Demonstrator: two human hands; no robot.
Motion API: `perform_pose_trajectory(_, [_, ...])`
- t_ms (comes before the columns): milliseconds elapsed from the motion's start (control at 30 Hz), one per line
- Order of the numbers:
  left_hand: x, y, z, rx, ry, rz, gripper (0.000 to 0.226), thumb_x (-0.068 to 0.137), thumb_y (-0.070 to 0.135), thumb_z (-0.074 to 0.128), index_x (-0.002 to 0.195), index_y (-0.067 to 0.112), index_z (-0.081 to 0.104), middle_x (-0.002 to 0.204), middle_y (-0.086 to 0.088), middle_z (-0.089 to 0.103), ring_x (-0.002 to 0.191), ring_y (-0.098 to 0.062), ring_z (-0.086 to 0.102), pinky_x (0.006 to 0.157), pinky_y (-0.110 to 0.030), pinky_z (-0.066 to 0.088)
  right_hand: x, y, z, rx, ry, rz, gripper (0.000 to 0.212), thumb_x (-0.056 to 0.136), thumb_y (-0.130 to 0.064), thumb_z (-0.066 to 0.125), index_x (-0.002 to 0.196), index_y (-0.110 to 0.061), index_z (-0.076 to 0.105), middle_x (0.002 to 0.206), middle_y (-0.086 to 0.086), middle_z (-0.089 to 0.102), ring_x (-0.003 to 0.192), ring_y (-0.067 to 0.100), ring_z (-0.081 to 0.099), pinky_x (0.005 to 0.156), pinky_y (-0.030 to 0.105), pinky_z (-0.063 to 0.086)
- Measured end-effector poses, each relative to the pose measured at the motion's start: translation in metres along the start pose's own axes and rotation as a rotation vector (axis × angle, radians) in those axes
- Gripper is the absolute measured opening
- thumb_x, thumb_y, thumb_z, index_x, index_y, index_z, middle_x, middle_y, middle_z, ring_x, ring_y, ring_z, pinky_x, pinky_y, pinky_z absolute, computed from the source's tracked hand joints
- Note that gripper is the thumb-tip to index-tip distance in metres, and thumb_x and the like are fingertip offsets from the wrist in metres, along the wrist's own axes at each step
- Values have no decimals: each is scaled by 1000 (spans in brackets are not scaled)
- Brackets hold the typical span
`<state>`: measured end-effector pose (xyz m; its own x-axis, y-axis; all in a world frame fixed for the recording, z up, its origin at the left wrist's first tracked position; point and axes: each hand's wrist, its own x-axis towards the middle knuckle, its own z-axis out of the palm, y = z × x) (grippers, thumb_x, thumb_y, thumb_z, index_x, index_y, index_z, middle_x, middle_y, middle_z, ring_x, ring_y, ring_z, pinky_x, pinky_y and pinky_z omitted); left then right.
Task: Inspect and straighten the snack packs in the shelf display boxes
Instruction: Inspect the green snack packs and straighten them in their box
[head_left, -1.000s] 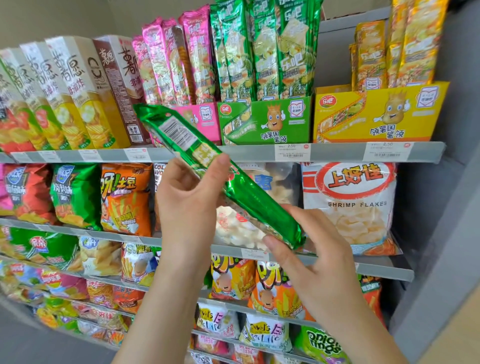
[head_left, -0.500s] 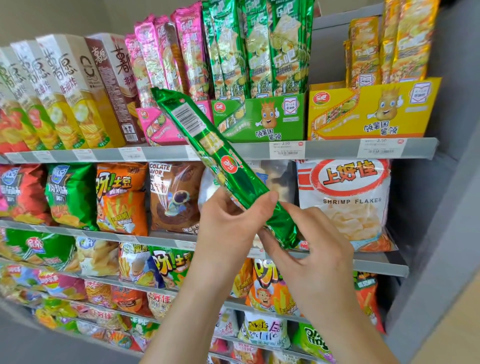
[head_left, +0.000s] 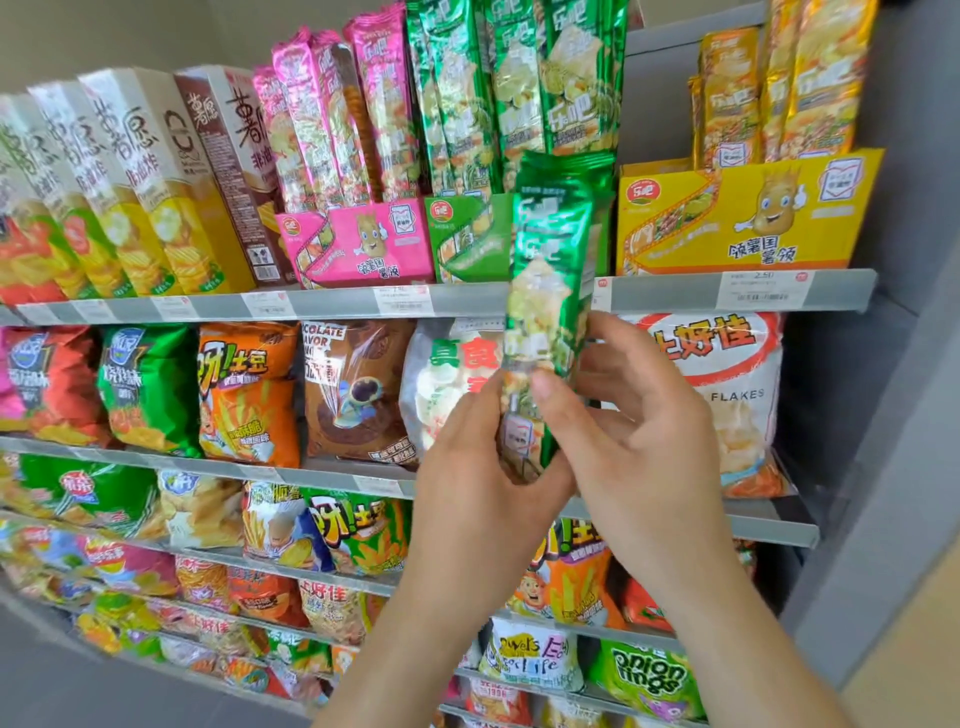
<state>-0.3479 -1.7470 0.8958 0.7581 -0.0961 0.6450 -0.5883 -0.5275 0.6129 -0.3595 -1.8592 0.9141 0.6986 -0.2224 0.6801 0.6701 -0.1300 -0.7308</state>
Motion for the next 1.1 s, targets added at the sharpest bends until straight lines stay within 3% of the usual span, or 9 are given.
perform_pose_trajectory(133, [-14,-5,0,-51,53,125,67,75,29,78,134,32,47,114,19,59,105,8,55,89,-9,41,18,3,-9,113,152,61,28,86,-27,68,114,-21,67,94,-4,75,87,11,72,77,29,57])
perform_pose_trajectory(300, [-22,-6,-4,-163,-18,110,72,72,41,80,136,27,50,133,12,55,126,-7,52,98,-38,50,24,13,-11,157,203,151,38,86,-34,68,121,-24,63,88,-5,76,87,11,71,82,36,55])
perform_pose_trajectory(467, [-26,-10,-6,-151,21,210,54,73,7,77,124,13,62,114,-2,65,105,-5,62,88,-26,54,24,15,-8,167,227,126,14,94,-34,59,108,-34,63,76,-18,71,72,7,61,65,23,49])
perform_pose_trajectory(567, [-26,-11,-3,-85,130,278,49,70,-9,72,116,8,65,103,-2,67,90,-6,65,80,-18,53,20,13,-3,171,168,129,20,96,-31,54,116,-36,58,96,-33,69,94,-14,63,76,5,46])
perform_pose_trajectory(700, [-20,-13,-5,-11,291,384,32,73,-13,67,101,2,69,95,-3,66,90,-3,62,82,-13,50,2,17,-2,243,-70,263,58,89,-46,56,144,-42,40,137,-20,57,121,-2,56,100,27,47])
perform_pose_trajectory(800, [-18,-14,-8,21,325,442,21,79,-8,62,93,3,73,90,-6,68,89,-6,64,79,-15,50,-8,14,1,231,-110,270,64,89,-54,55,148,-49,28,148,-21,45,134,1,44,112,40,37])
perform_pose_trajectory(867, [-19,-15,-6,24,301,446,16,80,-4,59,79,1,74,84,-6,67,85,-6,63,77,-13,47,-10,11,3,229,-88,234,58,90,-53,56,143,-54,33,144,-20,49,132,2,47,111,38,40])
perform_pose_trajectory(933, [-20,-15,-2,30,282,447,16,78,-5,58,68,0,70,77,-5,64,76,-10,58,70,-13,43,-10,8,5,220,-107,168,49,93,-47,59,137,-54,40,131,-20,59,119,-1,57,97,22,47])
perform_pose_trajectory(1100, [-15,-12,-3,30,131,435,13,71,-7,70,66,5,70,77,3,67,73,-15,60,66,-25,48,-6,9,4,73,-93,95,36,93,-29,66,127,-23,57,97,-13,71,85,2,67,72,9,46])
